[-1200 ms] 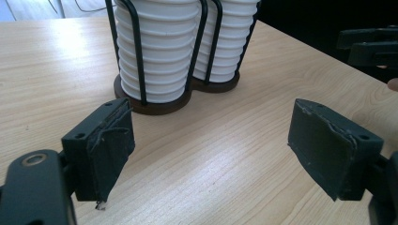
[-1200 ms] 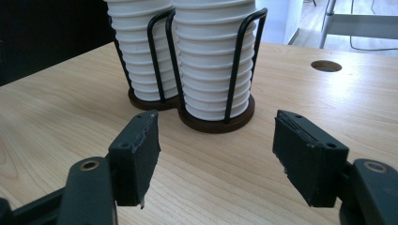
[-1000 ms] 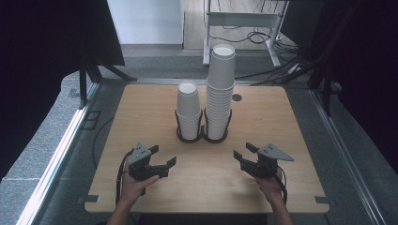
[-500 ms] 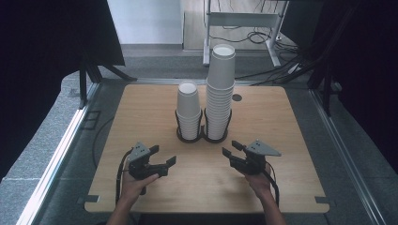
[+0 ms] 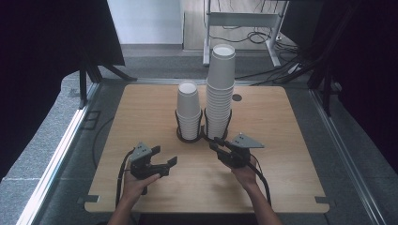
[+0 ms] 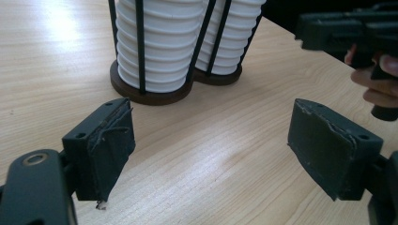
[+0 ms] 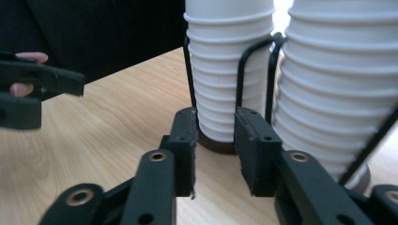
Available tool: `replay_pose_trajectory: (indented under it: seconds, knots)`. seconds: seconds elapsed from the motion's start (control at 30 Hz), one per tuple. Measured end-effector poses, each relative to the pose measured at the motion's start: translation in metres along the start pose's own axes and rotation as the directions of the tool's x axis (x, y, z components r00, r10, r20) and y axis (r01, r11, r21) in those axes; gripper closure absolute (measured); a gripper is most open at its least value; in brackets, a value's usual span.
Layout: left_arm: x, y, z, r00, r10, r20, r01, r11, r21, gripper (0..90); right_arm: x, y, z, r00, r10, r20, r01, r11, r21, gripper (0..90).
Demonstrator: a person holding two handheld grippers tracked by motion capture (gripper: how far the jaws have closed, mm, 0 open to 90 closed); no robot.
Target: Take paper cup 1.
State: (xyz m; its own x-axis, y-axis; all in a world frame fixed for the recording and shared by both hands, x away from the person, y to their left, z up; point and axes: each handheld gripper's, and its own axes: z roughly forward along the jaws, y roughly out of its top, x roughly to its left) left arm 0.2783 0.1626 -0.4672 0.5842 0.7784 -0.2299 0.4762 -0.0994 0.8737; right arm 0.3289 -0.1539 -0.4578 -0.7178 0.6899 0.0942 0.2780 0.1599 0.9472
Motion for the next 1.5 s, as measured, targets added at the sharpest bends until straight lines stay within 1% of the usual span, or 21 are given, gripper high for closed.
replay_pose_trajectory:
  seconds: [0.03,0.07,0.1,0.17,0.2,0.23,0.3,0.37,0.47,0.53,0.57,0.67,0.83,0.93,1.0,1.1,1.17,1.2,1.37,1.43,1.5]
  knots:
    - [0.000,0.000,0.001,1.0000,0.002,-0.001,-0.002,1.0000,0.002,15.2,0.001,0.001,0.002,1.0000,0.000,-0.006,0.000,1.000,0.000,72.2]
    - [-0.001,-0.001,0.001,1.0000,0.001,-0.008,-0.001,1.0000,-0.001,15.4,0.002,0.005,0.009,0.9998,-0.004,-0.020,0.004,1.000,-0.008,76.0]
    - [-0.001,-0.001,0.000,0.9999,-0.003,-0.013,0.003,1.0000,-0.005,15.4,0.002,0.005,0.009,0.9998,-0.004,-0.020,0.004,1.000,-0.008,76.0]
    - [0.000,-0.001,0.000,0.9999,-0.006,-0.014,0.006,0.9999,-0.012,15.6,0.003,0.009,0.015,0.9993,-0.017,-0.034,0.017,1.000,-0.011,79.7]
    - [0.001,-0.002,0.000,0.9999,-0.008,-0.014,0.008,0.9999,-0.012,15.6,0.003,0.014,0.021,0.9988,-0.027,-0.041,0.026,0.999,-0.023,83.8]
    - [0.002,-0.002,0.000,0.9998,-0.010,-0.016,0.010,0.9999,-0.011,15.6,0.003,0.014,0.021,0.9988,-0.027,-0.041,0.026,0.999,-0.023,83.8]
    - [0.003,-0.003,0.001,0.9997,-0.016,-0.019,0.016,0.9998,-0.009,15.6,0.001,0.018,0.027,0.9983,-0.020,-0.055,0.018,0.999,-0.041,86.9]
    - [0.004,-0.003,0.001,0.9996,-0.019,-0.021,0.019,0.9998,-0.006,15.6,0.001,0.021,0.032,0.9984,-0.020,-0.052,0.017,0.999,-0.050,89.2]
    - [0.004,-0.004,0.002,0.9996,-0.020,-0.021,0.020,0.9998,-0.002,15.6,-0.001,0.023,0.039,0.9980,-0.008,-0.062,0.004,0.998,-0.061,89.5]
    - [0.004,-0.005,0.004,0.9996,-0.021,-0.016,0.021,0.9998,0.003,15.6,-0.003,0.023,0.045,0.9969,0.007,-0.078,-0.013,0.997,-0.071,89.5]
    - [0.004,-0.005,0.004,0.9996,-0.021,-0.016,0.021,0.9998,0.003,15.6,-0.003,0.023,0.045,0.9969,0.007,-0.078,-0.013,0.997,-0.071,89.5]
    - [0.003,-0.005,0.005,0.9997,-0.022,-0.007,0.023,0.9997,0.011,15.6,-0.004,0.024,0.053,0.9957,0.024,-0.089,-0.030,0.997,-0.068,89.5]
    - [0.004,-0.005,0.006,0.9998,-0.021,-0.006,0.021,0.9997,0.014,15.5,-0.002,0.031,0.062,0.9956,0.018,-0.092,-0.024,0.997,-0.067,89.5]
    - [0.006,-0.004,0.003,0.9993,-0.038,0.002,0.038,0.9993,0.004,15.5,-0.001,0.036,0.069,0.9948,0.023,-0.099,-0.028,0.998,-0.055,89.5]
    - [0.007,-0.003,0.001,0.9991,-0.042,0.006,0.042,0.9991,-0.004,15.4,0.001,0.040,0.075,0.9949,0.009,-0.101,-0.014,0.999,-0.048,89.5]
    - [0.007,-0.002,-0.001,0.9989,-0.046,0.009,0.046,0.9988,-0.016,15.2,0.002,0.042,0.079,0.9947,0.006,-0.102,-0.010,0.999,-0.041,89.6]
    - [0.007,-0.001,-0.002,0.9989,-0.046,0.008,0.047,0.9987,-0.021,15.2,0.003,0.042,0.083,0.9949,0.000,-0.101,-0.003,1.000,-0.027,89.5]
    - [0.007,-0.001,-0.002,0.9990,-0.045,0.007,0.045,0.9987,-0.022,15.1,0.004,0.042,0.087,0.9950,-0.006,-0.100,0.004,1.000,-0.013,89.5]
    - [0.007,0.001,-0.003,0.9993,-0.038,-0.004,0.038,0.9988,-0.031,15.0,0.003,0.040,0.092,0.9948,-0.010,-0.101,0.010,1.000,-0.001,89.5]
    - [0.007,0.003,-0.005,0.9991,-0.038,-0.017,0.037,0.9984,-0.043,15.0,0.001,0.038,0.093,0.9952,-0.006,-0.098,0.006,1.000,0.003,89.5]
    - [0.008,0.006,-0.008,0.9986,-0.044,-0.029,0.042,0.9974,-0.059,15.0,-0.002,0.037,0.092,0.9956,0.006,-0.094,-0.006,1.000,-0.005,89.5]
